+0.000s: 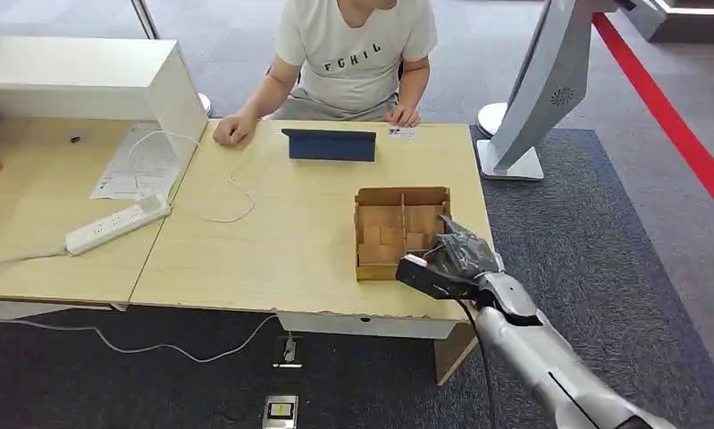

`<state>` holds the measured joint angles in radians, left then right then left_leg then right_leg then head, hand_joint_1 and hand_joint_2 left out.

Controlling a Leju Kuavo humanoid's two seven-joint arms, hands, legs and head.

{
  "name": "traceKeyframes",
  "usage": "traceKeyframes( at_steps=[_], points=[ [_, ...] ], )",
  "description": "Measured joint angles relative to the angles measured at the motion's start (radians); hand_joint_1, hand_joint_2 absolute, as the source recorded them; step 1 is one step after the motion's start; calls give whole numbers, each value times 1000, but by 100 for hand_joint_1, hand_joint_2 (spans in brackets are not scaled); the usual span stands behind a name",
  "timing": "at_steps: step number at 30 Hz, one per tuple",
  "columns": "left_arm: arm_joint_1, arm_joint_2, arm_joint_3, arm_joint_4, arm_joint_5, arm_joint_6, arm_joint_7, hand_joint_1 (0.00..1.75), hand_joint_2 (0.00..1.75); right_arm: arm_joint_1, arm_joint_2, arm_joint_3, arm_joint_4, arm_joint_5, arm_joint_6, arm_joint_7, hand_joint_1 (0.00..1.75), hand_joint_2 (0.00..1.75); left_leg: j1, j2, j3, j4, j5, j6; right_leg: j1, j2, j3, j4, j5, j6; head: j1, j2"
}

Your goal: Pass the card to the sensor for recognition and then transmit it.

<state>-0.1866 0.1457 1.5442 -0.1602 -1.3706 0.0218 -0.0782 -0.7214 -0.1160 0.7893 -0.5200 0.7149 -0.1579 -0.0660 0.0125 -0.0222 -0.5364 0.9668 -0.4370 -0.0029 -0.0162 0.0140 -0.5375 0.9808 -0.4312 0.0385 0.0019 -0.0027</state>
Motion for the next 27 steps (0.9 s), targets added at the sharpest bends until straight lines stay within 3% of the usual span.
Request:
traceKeyframes(
  at_steps=[27],
  points=[
    [0, 1, 0, 0, -22, -21, -9, 0, 0, 26, -3, -8, -26, -13, -43, -14, 175, 175, 0, 0, 0, 0, 0, 0, 0, 0, 0, 0, 0, 0, 0, 0]
  ],
)
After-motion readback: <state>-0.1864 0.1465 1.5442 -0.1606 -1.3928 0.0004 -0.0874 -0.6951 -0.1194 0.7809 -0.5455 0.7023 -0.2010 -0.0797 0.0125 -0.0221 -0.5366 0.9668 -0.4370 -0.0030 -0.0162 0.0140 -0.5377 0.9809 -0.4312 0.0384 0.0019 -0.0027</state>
